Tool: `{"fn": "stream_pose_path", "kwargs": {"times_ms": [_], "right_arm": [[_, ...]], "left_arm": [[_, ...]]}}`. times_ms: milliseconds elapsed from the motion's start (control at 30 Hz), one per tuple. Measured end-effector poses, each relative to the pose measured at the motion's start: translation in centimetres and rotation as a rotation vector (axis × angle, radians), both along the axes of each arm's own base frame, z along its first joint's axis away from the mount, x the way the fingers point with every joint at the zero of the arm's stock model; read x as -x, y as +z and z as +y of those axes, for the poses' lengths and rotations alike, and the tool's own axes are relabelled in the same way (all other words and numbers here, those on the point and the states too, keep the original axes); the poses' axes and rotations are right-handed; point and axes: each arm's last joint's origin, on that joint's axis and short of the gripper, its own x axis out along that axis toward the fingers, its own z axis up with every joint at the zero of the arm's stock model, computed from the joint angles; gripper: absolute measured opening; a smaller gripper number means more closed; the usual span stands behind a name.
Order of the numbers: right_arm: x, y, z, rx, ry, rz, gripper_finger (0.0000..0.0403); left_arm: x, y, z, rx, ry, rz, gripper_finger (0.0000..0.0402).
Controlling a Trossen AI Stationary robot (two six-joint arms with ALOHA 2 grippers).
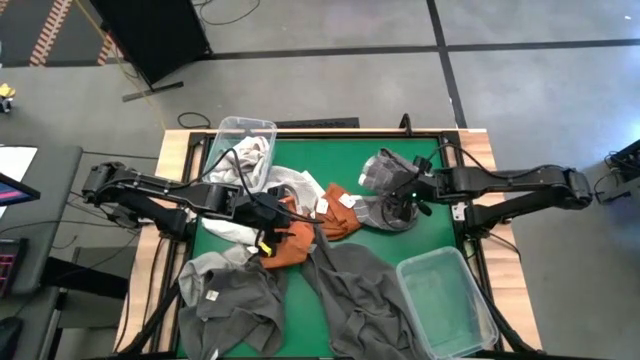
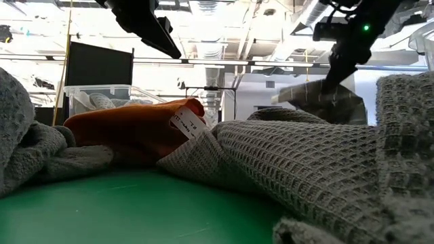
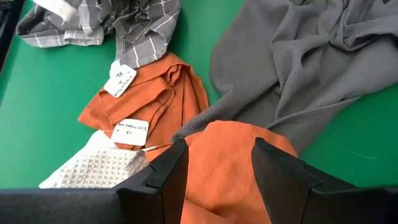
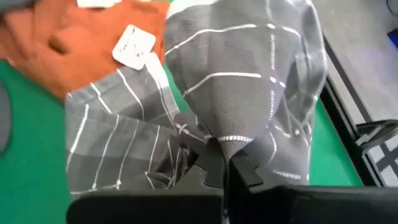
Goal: Sort towels by color in basket
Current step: Put the gray patterned towel into the bottom transparent bin
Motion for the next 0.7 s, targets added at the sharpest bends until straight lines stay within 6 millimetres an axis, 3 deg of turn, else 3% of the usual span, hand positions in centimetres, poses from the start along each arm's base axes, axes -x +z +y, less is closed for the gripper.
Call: {"fn": "stream_pose_path", "kwargs": {"times_ms": [367,700], "right_arm": [[0.2,3.4,0.1,0.026,0.03,-0.131,0.0017],[1.3,7.9,2.2,0.065,0.184,-0.353,0.0017]], "left_arm": [[0.0,0.0,0.0,0.0,0.0,-0.001,0.0167],[0.0,0.0,0.0,0.0,0.0,-0.001,0.0167]]}}
